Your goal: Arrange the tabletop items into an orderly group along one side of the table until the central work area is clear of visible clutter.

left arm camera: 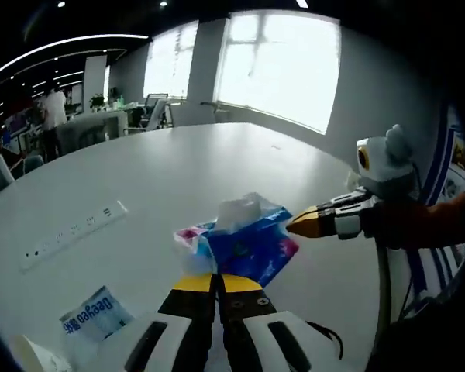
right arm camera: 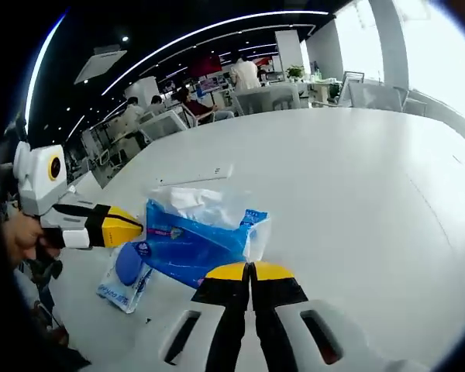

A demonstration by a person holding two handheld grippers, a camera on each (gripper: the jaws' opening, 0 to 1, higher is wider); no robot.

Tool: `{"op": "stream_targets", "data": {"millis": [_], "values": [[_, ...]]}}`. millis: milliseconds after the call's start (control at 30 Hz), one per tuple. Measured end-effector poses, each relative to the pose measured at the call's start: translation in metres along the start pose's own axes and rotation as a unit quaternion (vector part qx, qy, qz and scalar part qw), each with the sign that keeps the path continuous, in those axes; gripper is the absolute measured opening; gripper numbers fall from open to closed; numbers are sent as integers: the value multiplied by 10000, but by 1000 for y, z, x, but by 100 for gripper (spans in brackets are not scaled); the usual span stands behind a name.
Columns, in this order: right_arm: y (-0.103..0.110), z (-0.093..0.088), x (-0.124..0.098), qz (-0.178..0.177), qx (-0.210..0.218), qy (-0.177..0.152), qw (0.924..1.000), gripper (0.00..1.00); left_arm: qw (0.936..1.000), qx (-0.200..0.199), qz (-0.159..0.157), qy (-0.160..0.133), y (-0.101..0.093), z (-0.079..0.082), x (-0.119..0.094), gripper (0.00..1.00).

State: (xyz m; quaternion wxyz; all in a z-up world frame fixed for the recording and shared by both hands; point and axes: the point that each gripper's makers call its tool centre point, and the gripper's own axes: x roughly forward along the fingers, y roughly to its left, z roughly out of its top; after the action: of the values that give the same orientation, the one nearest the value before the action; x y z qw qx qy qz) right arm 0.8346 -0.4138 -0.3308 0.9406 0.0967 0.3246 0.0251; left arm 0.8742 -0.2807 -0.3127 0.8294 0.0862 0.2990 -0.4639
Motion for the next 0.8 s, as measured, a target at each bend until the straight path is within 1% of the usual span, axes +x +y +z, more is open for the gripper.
{"op": "stream_targets", "data": {"millis": [133, 333, 433, 500, 667, 800], "values": [[-6, 0, 4, -76, 8, -14, 10000, 0, 9999, -102, 5, -28, -2, 1, 7, 0], [-21, 3, 13, -223, -149, -129, 9996, 0, 9998, -213, 11, -42, -4, 2, 21, 0], [-28, 4, 17, -284, -125, -168, 9994, 0, 9998, -199, -4, -21, -5, 1, 26, 0], [-28, 4, 17, -318, -143, -186, 9992, 0, 9998, -206, -13, -29, -6, 1, 30, 0], [-37, 5, 18, -422, -173, -196, 9988, 0, 9999, -162, -58, 22, -12, -4, 38, 0], [-44, 2, 23, -461, -177, -188, 9986, 0, 9997, -232, -88, 81, -11, -9, 47, 0]]}}
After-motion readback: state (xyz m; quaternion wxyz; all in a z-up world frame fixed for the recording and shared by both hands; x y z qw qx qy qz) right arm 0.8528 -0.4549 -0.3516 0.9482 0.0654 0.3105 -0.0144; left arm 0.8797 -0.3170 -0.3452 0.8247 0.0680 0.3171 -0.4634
